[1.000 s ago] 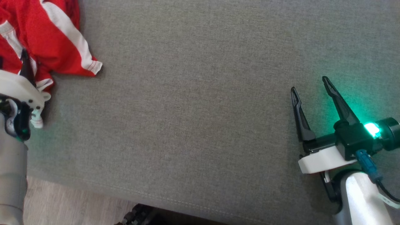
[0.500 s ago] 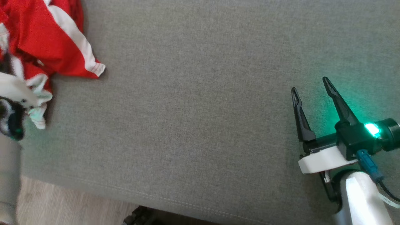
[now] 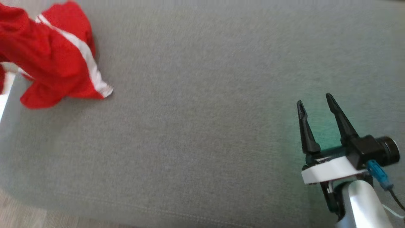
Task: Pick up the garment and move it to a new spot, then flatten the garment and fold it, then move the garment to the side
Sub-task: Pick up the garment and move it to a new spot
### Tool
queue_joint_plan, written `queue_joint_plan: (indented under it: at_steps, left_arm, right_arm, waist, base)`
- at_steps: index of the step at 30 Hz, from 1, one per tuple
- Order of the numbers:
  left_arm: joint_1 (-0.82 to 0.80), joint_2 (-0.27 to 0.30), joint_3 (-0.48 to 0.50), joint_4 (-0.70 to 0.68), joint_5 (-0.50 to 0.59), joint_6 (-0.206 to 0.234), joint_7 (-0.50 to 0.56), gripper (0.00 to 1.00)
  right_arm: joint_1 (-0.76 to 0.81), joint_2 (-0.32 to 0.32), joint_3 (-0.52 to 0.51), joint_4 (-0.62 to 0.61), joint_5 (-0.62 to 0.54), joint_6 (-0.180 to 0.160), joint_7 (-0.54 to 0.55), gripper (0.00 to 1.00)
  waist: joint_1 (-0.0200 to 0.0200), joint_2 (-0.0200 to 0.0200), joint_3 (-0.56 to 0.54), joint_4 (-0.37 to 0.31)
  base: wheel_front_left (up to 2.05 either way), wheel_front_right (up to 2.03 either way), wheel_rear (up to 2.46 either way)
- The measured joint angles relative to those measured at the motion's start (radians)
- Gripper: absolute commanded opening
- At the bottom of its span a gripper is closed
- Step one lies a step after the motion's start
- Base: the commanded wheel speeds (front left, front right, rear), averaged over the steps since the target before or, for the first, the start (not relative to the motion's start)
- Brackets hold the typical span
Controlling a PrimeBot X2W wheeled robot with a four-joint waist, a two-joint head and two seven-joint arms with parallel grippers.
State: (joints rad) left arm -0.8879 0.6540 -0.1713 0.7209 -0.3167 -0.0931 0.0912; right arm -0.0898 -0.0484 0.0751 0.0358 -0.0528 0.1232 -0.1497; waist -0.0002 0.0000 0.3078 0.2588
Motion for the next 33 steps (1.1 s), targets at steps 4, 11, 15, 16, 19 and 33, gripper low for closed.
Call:
queue_joint_plan:
  at_steps: [4, 11, 15, 16, 19, 33]
  left_arm:
    - [-0.035, 0.031, -0.069, -0.083, 0.03, -0.023, 0.018, 0.0]
    - [-0.076, 0.034, -0.236, -0.248, 0.02, -0.039, 0.059, 0.0]
    - [-0.074, 0.014, -0.382, -0.352, -0.065, -0.039, 0.077, 0.0]
    - [-0.071, 0.005, -0.411, -0.367, -0.078, -0.039, 0.077, 0.0]
    - [-0.048, -0.041, -0.498, -0.408, -0.114, -0.039, 0.07, 0.0]
    - [0.094, -0.414, -0.795, -0.237, -0.122, -0.039, -0.135, 0.0]
  right_arm:
    - [0.019, 0.0, -0.021, 0.042, 0.036, 0.0, -0.031, 1.0]
    - [0.087, 0.002, -0.045, 0.084, 0.069, 0.0, -0.058, 1.0]
    - [0.109, 0.003, -0.05, 0.086, 0.072, 0.0, -0.062, 1.0]
    - [0.111, 0.003, -0.049, 0.086, 0.072, 0.0, -0.062, 1.0]
    - [0.12, 0.003, -0.046, 0.085, 0.072, 0.0, -0.062, 1.0]
    - [0.108, 0.004, 0.024, 0.079, 0.089, 0.0, -0.062, 1.0]
  waist:
    - [-0.0001, 0.0, -0.071, -0.034]
    - [-0.0001, 0.0, -0.169, -0.134]
    - [0.0, 0.0, -0.208, -0.223]
    - [0.0, 0.0, -0.212, -0.241]
    - [0.0001, 0.0, -0.218, -0.292]
    - [0.0003, 0.0, -0.14, -0.408]
  base:
    - [0.0, 0.0, 0.0]
    - [0.0, 0.0, 0.0]
    - [0.0, 0.0, 0.0]
    - [0.0, 0.0, 0.0]
    - [0.0, 0.0, 0.0]
    - [0.0, 0.0, 0.0]
